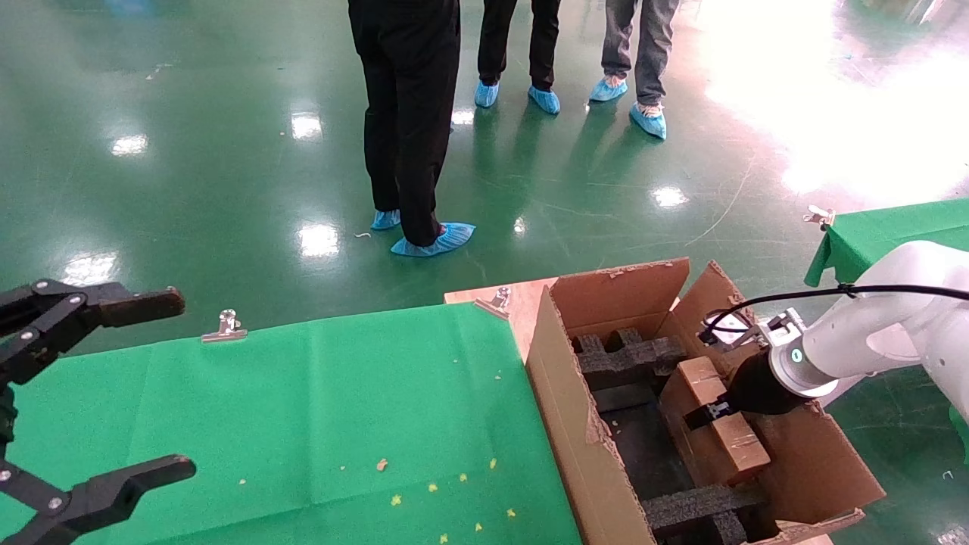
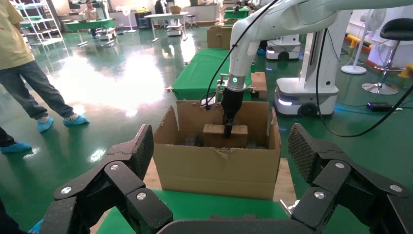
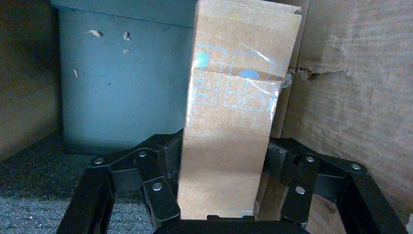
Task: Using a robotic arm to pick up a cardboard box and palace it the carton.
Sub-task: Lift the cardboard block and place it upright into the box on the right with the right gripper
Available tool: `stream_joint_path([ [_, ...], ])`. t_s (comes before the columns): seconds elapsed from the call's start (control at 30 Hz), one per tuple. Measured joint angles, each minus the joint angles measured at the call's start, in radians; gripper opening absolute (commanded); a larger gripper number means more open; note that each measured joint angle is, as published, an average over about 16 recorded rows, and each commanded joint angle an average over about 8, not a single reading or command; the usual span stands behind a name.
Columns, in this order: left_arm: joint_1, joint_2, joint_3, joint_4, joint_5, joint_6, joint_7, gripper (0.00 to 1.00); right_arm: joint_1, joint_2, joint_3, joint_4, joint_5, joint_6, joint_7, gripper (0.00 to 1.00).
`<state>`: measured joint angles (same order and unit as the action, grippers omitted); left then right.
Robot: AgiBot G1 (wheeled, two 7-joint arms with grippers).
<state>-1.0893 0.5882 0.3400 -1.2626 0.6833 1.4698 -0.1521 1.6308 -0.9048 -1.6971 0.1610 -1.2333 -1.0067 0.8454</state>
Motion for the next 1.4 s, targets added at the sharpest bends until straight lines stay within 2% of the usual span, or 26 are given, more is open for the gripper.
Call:
stream_joint_path([
  [0.07, 0.0, 0.0, 0.0, 0.0, 0.0, 0.0, 0.0, 1.0, -0.002, -0.003, 0.001, -0.006, 0.002, -0.001, -0.004, 0.88],
  [0.1, 0.0, 0.0, 0.0, 0.0, 0.0, 0.0, 0.0, 1.0, -0.003, -0.004, 0.001, -0.008, 0.002, -0.002, -0.005, 0.97],
  [0.13, 0.0, 0.0, 0.0, 0.0, 0.0, 0.0, 0.0, 1.0, -0.003, -0.005, 0.002, -0.009, 0.003, -0.002, -0.006, 1.0],
  [0.97, 0.0, 0.0, 0.0, 0.0, 0.0, 0.0, 0.0, 1.0, 0.013, 0.003, -0.001, 0.001, -0.003, -0.003, -0.01, 1.0],
  [1.4, 0.0, 0.0, 0.0, 0.0, 0.0, 0.0, 0.0, 1.0, 0.099, 0.026, 0.011, 0.049, 0.001, 0.024, -0.033, 1.0],
])
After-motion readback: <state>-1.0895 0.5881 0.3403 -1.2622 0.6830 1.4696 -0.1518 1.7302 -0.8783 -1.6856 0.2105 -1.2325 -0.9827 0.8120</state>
